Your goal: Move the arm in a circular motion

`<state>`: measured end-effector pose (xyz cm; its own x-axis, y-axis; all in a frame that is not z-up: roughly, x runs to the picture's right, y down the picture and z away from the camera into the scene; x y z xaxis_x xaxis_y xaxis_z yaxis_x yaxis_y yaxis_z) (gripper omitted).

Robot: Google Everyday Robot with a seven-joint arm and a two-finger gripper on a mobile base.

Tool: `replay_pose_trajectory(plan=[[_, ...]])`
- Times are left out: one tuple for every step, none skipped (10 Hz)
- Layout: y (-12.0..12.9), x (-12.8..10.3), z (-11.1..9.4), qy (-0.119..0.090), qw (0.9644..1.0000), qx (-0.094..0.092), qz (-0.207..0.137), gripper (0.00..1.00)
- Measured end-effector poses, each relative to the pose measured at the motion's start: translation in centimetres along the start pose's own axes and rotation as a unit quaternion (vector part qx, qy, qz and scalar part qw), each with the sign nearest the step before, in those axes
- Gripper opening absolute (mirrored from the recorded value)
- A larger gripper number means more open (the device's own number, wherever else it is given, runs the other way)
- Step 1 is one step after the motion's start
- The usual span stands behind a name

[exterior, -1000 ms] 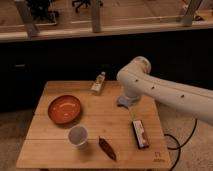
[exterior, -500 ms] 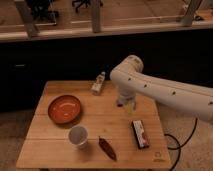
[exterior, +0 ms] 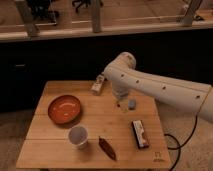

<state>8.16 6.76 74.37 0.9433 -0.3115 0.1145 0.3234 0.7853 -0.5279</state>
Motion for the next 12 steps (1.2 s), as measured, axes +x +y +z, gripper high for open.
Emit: replay_pose_trajectory(plan=[[-0.6,-0.2,0.1,-0.001,1.0,0.002,-0.006,0.8],[-1.3,-0.6,0.1,-0.003,0.9999,0.004,-0.012,0.8],[-1.6,-0.8,0.0,-0.003,0.9998,0.003,-0.018,0.8],[-1.6,-0.8,0.0,-0.002,0.9997,0.001,-0.023,0.8],[-1.8,-0.9,0.0,0.0,0.9996,-0.001,-0.028,0.8],[-2.1,-1.5,0.1,0.0,0.9995,-0.002,-0.032,0.8],[-2.6,-2.1,0.1,-0.001,0.9993,0.0,-0.037,0.8],[-2.7,-2.3,0.1,-0.002,0.9992,0.001,-0.041,0.8],[-2.6,-2.4,0.1,-0.002,0.9989,-0.001,-0.046,0.8],[-2.4,-2.3,0.1,-0.002,0.9987,-0.003,-0.05,0.8],[-2.3,-2.5,0.1,-0.003,0.9984,-0.004,-0.056,0.8],[-2.2,-2.8,0.0,-0.003,0.9982,-0.005,-0.059,0.8]])
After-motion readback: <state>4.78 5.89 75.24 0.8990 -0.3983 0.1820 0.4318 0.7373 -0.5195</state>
